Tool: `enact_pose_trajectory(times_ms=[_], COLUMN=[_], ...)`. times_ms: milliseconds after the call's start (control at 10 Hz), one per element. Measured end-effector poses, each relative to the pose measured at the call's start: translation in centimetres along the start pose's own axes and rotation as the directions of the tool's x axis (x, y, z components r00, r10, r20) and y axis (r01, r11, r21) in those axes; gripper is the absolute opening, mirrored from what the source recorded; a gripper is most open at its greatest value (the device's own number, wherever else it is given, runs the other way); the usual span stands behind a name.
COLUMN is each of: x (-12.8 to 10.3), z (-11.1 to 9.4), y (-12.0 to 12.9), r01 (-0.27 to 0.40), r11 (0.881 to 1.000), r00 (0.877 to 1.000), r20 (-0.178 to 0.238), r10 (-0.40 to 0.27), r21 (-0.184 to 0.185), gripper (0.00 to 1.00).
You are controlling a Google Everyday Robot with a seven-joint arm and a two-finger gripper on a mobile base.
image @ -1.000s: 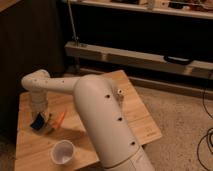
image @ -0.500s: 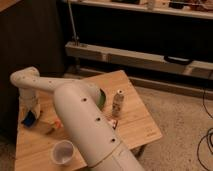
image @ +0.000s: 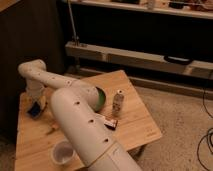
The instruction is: Wipe the white sponge on the table
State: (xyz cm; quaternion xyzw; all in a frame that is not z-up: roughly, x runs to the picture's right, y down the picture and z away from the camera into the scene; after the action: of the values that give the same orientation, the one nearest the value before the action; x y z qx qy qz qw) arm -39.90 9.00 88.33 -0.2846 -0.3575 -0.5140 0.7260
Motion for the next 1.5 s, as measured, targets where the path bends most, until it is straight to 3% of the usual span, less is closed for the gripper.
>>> enact_pose_trajectory(times_ms=[300, 400, 600, 1100, 1500], x=[1.2, 1.0, -0.3, -9.3, -12.2], z=[-1.2, -1.5, -1.6, 0.9, 2.1], y=[4.4, 6.3, 7.5, 6.2, 3.7], r01=[-0.068, -0.079, -0.06, 0.086, 0.188], r11=[0.998, 0.997, 0.998, 0.996, 0.981], r00=[0.998, 0.997, 0.998, 0.996, 0.981], r20=[-0.011, -0.011, -0.008, 0.034, 0.063], r10=[0.068, 0.079, 0.06, -0.085, -0.185], r21=[0.011, 0.011, 0.008, -0.031, -0.04], gripper=[0.5, 0.5, 0.5, 0.5, 0.5])
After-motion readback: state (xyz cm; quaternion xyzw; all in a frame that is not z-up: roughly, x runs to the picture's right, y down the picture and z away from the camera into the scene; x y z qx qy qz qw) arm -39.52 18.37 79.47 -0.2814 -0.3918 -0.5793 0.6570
